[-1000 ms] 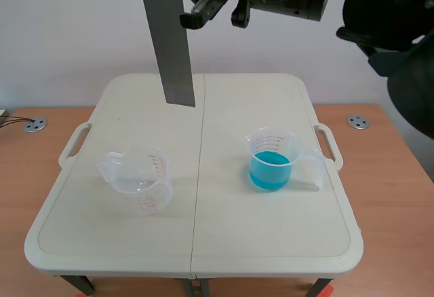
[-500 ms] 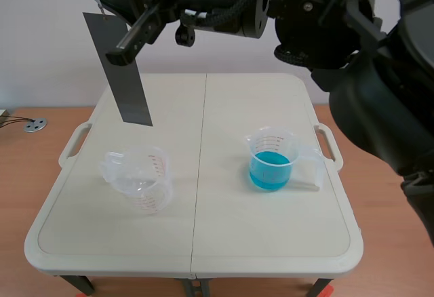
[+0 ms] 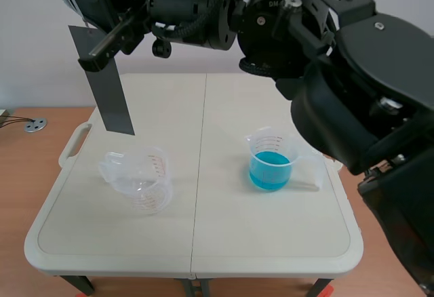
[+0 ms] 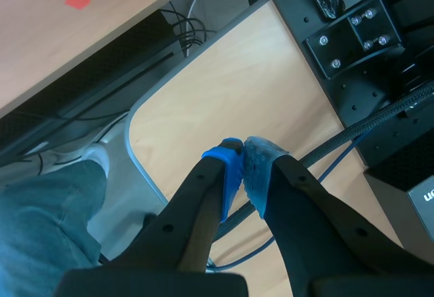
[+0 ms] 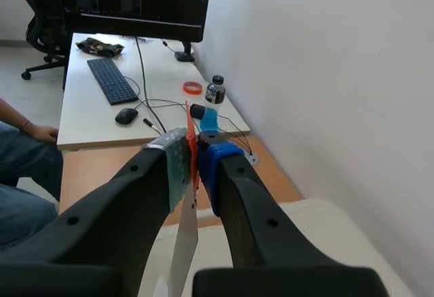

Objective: Hold the metal plate by the orange handle, dip it into the blue solution, take it out and point at it, then put the plate back in the beaker on the left.
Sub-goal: 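Put the plate into the left beaker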

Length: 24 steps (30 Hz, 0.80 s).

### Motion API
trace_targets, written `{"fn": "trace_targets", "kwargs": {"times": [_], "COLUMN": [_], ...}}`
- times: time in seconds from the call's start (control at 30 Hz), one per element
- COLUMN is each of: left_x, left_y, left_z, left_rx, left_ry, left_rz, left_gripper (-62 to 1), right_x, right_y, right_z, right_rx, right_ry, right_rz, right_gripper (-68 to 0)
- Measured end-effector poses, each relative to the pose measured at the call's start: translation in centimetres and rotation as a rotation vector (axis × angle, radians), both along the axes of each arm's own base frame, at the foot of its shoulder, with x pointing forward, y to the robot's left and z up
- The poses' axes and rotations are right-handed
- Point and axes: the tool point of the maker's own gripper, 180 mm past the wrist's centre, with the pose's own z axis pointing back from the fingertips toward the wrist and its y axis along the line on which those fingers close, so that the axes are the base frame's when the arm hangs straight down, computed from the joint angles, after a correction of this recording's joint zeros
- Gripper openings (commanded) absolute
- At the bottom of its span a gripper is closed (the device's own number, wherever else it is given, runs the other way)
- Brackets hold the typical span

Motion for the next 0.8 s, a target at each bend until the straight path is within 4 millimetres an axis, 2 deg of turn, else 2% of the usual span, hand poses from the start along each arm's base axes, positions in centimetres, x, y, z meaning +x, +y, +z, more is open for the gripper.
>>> {"fn": "trace_targets", "kwargs": {"times": [0.57,0.8], "left_x": [0.0,-0.1], "left_y": [0.0,0.1], "left_z": [0.0,-0.1], "left_rx": [0.000,0.003], "left_ry": [-0.001,0.005], "left_rz": [0.000,0.000], "left_gripper": [-56.4,-56.4], "right_x": [0.5,-0.3], "right_y": [1.0,1.1], "right_z": [-4.4,-5.4], "right_rx": [-0.045,-0.053], "right_ry": [0.125,0.149], "right_rz": [0.033,0.053], "right_gripper": [-66.0,-66.0]}}
